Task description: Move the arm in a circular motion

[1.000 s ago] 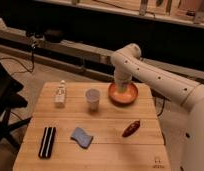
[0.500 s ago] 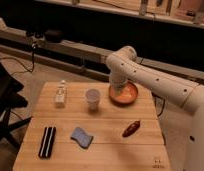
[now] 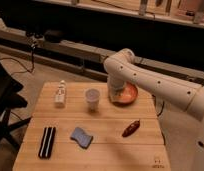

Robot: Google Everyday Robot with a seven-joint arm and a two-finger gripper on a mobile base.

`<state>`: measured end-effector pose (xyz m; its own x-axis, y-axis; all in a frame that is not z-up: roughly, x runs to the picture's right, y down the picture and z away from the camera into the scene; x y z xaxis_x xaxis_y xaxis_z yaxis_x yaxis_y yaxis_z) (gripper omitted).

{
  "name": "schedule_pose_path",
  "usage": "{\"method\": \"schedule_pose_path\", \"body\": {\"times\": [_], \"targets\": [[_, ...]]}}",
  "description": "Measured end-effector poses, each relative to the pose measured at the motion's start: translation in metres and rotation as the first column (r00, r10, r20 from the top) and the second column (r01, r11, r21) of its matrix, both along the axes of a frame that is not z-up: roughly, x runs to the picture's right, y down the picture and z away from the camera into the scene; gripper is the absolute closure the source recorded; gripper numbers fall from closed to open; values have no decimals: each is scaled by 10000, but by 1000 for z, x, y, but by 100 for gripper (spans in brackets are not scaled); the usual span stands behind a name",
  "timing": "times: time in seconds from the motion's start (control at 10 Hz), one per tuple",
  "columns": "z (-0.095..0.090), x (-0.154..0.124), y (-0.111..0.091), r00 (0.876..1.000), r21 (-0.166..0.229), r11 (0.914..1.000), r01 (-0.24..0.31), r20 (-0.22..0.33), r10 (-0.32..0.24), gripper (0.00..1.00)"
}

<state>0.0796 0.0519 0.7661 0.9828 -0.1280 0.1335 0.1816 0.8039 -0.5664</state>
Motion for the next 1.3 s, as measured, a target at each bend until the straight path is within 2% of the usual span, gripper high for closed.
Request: {"method": "schedule_pose_path", "body": {"times": [0.2,0.3,0.4,0.5,0.6,0.9,1.2,1.3], "targets": [[7,10,-8,9997,-21,9998,-188,-162,187,80],[5,9,-6,9997,-76,9998,-195,-176,193,86],[-1,13,0,9994,-141,9996,-239,-233,236,96],[-5,23,4,9990,-140,9994,-313,-315,308,100],[-4,26,2,9991,-128,9994,-321,-273,317,100],[-1,10,-2,9984,-217,9988,-448,-345,440,100],[-10,34,7,9978,-278,9984,-491,-455,478,100],[-11,34,9,9979,-291,9983,-499,-438,486,100]]}}
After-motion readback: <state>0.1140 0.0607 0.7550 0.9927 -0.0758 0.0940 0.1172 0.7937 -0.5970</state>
